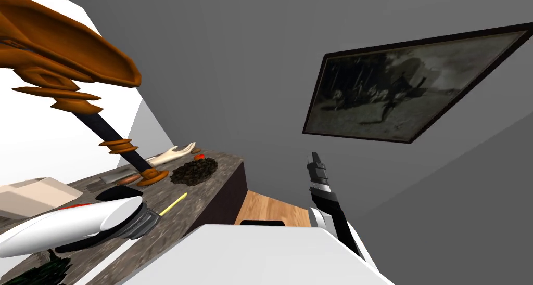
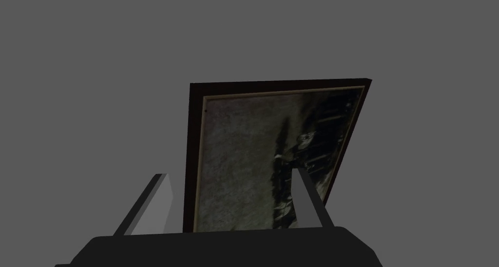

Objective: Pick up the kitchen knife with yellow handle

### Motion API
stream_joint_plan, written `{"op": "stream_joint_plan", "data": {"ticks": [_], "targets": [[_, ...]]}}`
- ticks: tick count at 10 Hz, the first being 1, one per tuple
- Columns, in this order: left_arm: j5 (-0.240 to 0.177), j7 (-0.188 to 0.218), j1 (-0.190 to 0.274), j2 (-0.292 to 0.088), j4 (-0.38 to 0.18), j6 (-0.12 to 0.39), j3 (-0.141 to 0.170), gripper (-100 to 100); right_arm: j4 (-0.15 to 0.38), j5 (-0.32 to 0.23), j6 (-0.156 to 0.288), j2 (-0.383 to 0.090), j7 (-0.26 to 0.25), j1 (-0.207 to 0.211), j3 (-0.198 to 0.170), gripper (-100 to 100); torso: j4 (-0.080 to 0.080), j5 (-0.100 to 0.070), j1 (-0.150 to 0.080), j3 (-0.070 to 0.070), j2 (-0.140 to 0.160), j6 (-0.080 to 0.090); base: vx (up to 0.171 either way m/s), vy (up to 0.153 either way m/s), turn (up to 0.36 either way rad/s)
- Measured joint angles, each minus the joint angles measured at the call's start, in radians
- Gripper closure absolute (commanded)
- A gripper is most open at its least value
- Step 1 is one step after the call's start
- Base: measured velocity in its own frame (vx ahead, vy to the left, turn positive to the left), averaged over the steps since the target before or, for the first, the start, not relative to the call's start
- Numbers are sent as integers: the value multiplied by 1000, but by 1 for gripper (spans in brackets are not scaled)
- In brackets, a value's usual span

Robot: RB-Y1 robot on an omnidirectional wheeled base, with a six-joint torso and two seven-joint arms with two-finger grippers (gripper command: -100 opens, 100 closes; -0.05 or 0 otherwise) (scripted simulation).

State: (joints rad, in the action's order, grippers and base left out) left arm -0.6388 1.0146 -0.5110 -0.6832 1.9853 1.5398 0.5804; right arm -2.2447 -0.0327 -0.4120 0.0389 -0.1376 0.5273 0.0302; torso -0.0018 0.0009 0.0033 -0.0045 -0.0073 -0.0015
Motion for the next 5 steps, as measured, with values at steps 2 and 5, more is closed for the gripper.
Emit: {"op": "stream_joint_plan", "data": {"ticks": [2,5], "targets": [[-12,-2,-24,3,54,12,-3,100,0,0,0,0,0,0,0,0,0,0,2,0,0,0,99,21,176],[-22,-5,-41,3,102,24,-11,0,0,0,0,0,0,0,0,0,1,0,0,2,3,1,45,-5,73]]}}
